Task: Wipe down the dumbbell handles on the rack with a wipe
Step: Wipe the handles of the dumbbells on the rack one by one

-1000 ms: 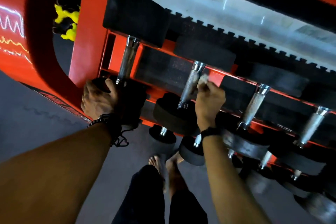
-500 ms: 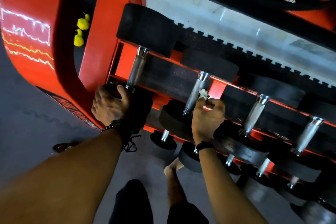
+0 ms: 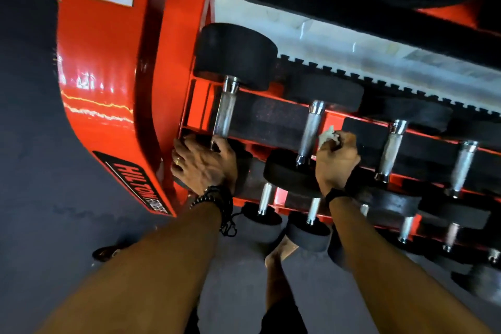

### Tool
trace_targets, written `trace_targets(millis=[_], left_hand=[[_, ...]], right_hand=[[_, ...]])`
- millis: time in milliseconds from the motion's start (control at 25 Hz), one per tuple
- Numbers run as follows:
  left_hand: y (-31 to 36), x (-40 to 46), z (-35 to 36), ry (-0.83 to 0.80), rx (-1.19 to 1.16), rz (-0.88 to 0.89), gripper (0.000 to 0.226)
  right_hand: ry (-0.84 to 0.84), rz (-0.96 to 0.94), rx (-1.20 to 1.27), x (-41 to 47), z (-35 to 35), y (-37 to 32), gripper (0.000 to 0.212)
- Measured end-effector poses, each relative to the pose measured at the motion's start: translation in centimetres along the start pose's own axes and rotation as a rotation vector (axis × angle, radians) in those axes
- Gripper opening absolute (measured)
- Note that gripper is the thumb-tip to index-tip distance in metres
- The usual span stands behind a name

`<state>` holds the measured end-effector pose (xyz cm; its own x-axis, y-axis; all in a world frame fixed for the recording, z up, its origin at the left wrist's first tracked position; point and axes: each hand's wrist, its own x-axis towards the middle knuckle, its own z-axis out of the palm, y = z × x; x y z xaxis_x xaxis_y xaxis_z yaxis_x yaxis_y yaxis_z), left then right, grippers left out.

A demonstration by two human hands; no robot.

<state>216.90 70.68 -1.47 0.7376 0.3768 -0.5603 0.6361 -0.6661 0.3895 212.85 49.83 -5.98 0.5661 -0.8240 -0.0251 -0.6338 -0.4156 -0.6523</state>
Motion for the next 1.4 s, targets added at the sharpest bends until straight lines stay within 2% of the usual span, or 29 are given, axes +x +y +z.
trace_targets(millis=[40,120,280,360,480,560,760,920,1080,1160,1240,1400], left_hand=[[-0.4,0.3,0.1,0.168,-0.050,0.023,0.054],[-2.4,1.3,0.5,0.250,0.074,0.198,0.066],[-5.3,2.0,-0.7,0.215,0.086,0.469,0.075],[-6.6,2.4,-0.8,0.184,0.122,0.509,0.084],[-6.7,2.3,-0.4,0.176,0.063,0.446,0.089],[-6.3,2.1,0.0,0.205,-0.019,0.335,0.090],[-4.0,1.9,1.0,0.295,-0.080,0.068,0.076],[-3.7,2.0,1.3,0.328,-0.040,0.055,0.081],[-3.4,2.0,1.4,0.347,-0.022,0.053,0.088],[-3.8,2.2,1.6,0.359,-0.015,0.061,0.086],[-4.1,2.6,1.7,0.372,-0.013,0.068,0.085],[-4.3,2.8,1.9,0.413,-0.032,0.088,0.084]], right_hand=[[0.048,-0.042,-0.002,-0.6,-0.2,-0.3,0.017],[0.112,-0.084,0.051,-1.1,-0.4,-0.4,0.017],[0.095,-0.081,0.015,-1.4,-0.9,-1.4,0.019],[0.076,-0.081,-0.006,-1.7,-1.3,-1.6,0.018],[0.068,-0.051,-0.054,-1.5,-1.4,-1.6,0.017],[0.065,-0.050,-0.070,-1.6,-1.3,-1.5,0.018],[0.066,-0.093,0.027,-1.3,-0.7,-0.9,0.023],[0.065,-0.170,0.085,-1.0,-0.7,-0.6,0.028],[0.039,-0.349,0.187,-1.6,-0.9,-1.1,0.016],[-0.088,-0.512,0.216,-2.1,-1.0,-1.6,0.025],[-0.321,-0.732,0.247,-2.7,-0.2,-3.7,0.036],[-0.739,-1.170,0.276,-2.6,5.0,-10.7,0.034]])
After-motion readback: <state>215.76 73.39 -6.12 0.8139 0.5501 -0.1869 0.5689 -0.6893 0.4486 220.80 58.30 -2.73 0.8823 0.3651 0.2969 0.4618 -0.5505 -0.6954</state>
